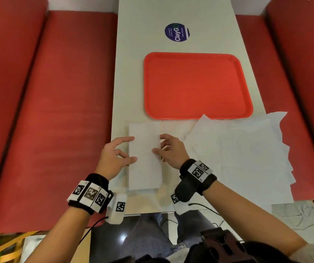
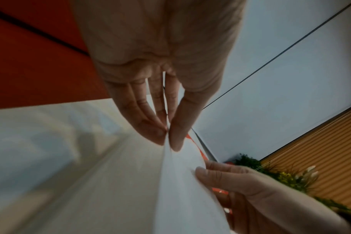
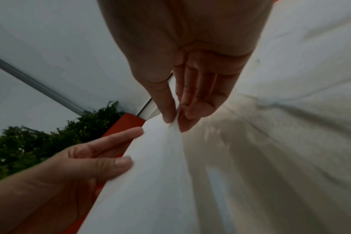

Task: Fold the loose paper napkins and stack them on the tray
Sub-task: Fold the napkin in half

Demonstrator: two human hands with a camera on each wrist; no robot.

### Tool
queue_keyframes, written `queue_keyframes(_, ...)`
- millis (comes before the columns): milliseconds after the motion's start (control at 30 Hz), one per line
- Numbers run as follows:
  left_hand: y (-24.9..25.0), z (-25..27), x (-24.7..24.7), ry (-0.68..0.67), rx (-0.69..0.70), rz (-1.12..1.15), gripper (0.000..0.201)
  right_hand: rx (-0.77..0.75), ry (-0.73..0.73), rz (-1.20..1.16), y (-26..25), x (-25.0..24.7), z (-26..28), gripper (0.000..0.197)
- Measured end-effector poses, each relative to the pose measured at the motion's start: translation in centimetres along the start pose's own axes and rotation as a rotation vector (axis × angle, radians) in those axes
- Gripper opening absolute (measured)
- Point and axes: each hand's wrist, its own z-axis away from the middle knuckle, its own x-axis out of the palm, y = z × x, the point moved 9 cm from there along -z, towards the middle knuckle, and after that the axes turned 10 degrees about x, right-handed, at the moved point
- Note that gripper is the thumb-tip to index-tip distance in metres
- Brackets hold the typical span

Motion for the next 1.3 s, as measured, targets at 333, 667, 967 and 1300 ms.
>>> queue_keyframes(333,-1.8,-1.3,1.2,-0.055,0.066,-0.231,0.06,-0.042,0.103,0.134,0.1,0.8,-0.7,0.05)
queue_keyframes(667,5.4,-2.1,6.9,-0.093,0.319,-0.593,0.038,0.017,0.313,0.161,5.2,-12.1,4.5,0.033)
queue_keyframes(967,6.3,-2.6,26.0,-0.448,0.2,-0.236,0.029,0.271,0.584,0.354,14.8,-29.1,7.4,0.045)
queue_keyframes(1300,7.1,-3.6,31.8,-0.368,0.125,-0.239,0.033,0.32,0.497,0.39,16.7,-30.8,7.7,0.066)
